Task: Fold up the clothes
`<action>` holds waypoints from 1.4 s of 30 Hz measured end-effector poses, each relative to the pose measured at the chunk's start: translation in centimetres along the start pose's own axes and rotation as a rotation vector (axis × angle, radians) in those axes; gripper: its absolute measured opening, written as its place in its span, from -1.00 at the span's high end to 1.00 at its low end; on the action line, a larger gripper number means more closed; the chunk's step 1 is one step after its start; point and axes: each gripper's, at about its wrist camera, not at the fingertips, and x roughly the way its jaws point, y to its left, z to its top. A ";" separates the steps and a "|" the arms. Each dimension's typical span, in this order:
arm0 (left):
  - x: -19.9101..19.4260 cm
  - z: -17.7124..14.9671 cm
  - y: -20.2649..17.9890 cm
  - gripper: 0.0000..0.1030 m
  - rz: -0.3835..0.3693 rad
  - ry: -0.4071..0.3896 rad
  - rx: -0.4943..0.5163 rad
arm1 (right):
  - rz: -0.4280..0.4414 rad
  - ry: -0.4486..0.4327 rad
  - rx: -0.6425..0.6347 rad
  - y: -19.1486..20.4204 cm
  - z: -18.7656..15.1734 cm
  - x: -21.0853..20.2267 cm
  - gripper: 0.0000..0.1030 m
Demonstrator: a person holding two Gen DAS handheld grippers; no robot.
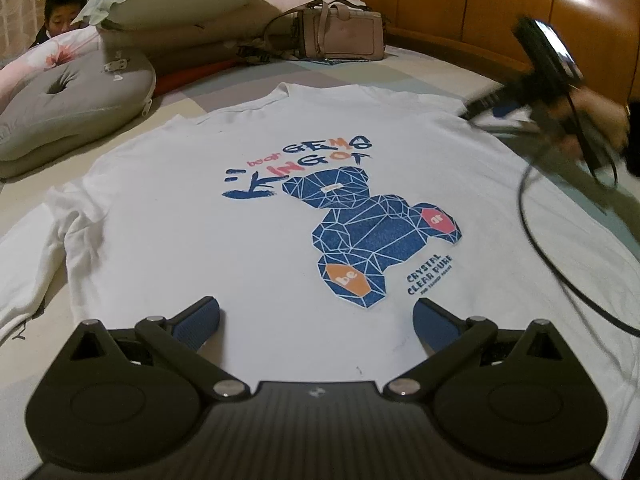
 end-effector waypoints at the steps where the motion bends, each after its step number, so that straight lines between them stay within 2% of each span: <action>1: 0.0 0.0 0.0 -0.99 0.000 0.000 0.000 | 0.011 -0.020 0.025 -1.1 -0.6 -0.5 -1.00; 2: 0.0 0.0 0.0 -0.99 0.000 0.000 0.000 | 0.022 -0.040 0.051 -2.1 -1.3 -0.9 -1.00; 6: 0.0 0.0 0.0 -0.99 0.000 -0.001 0.001 | -0.062 0.016 0.100 -3.9 -0.9 -2.6 -1.00; 9: 0.0 0.0 0.0 -0.99 0.000 -0.001 0.001 | 0.010 -0.017 0.123 -2.7 0.2 -4.2 -1.00; 11: 0.0 0.0 0.0 -0.99 0.000 -0.002 0.001 | 0.096 -0.047 0.102 -0.8 0.7 -5.0 -1.00; 13: 0.0 0.0 0.0 -0.99 0.000 -0.002 0.002 | 0.159 -0.034 0.036 1.9 1.0 -4.8 -1.00; 16: 0.0 -0.1 -0.1 -0.99 0.000 -0.002 0.002 | 0.096 -0.034 -0.102 5.2 0.5 -3.8 -1.00; 17: 0.0 -0.1 -0.1 -0.99 0.001 -0.002 0.003 | 0.035 -0.043 -0.150 5.8 0.1 -3.3 -1.00; 18: 0.0 -0.1 -0.1 -0.99 0.002 -0.002 0.003 | 0.008 -0.056 -0.176 5.7 -0.4 -2.9 -1.00; 19: 0.0 -0.1 -0.1 -0.99 0.003 -0.003 0.004 | -0.012 -0.069 -0.197 5.5 -1.0 -2.6 -1.00; 25: 0.0 -0.1 -0.2 -0.99 0.006 -0.001 0.007 | 0.057 -0.056 -0.101 0.4 -4.2 -5.0 -1.00; 29: 0.0 -0.1 -0.3 -0.99 0.008 -0.002 0.009 | 0.030 -0.032 -0.086 -1.5 -5.6 -7.2 -1.00; 41: 0.0 -0.1 -0.2 -0.99 0.005 -0.008 0.013 | -0.104 -0.098 0.150 -8.8 -5.4 -4.2 -1.00; 42: 0.0 -0.2 -0.3 -0.99 0.005 -0.008 0.013 | -0.104 -0.103 0.150 -9.1 -6.1 -4.8 -1.00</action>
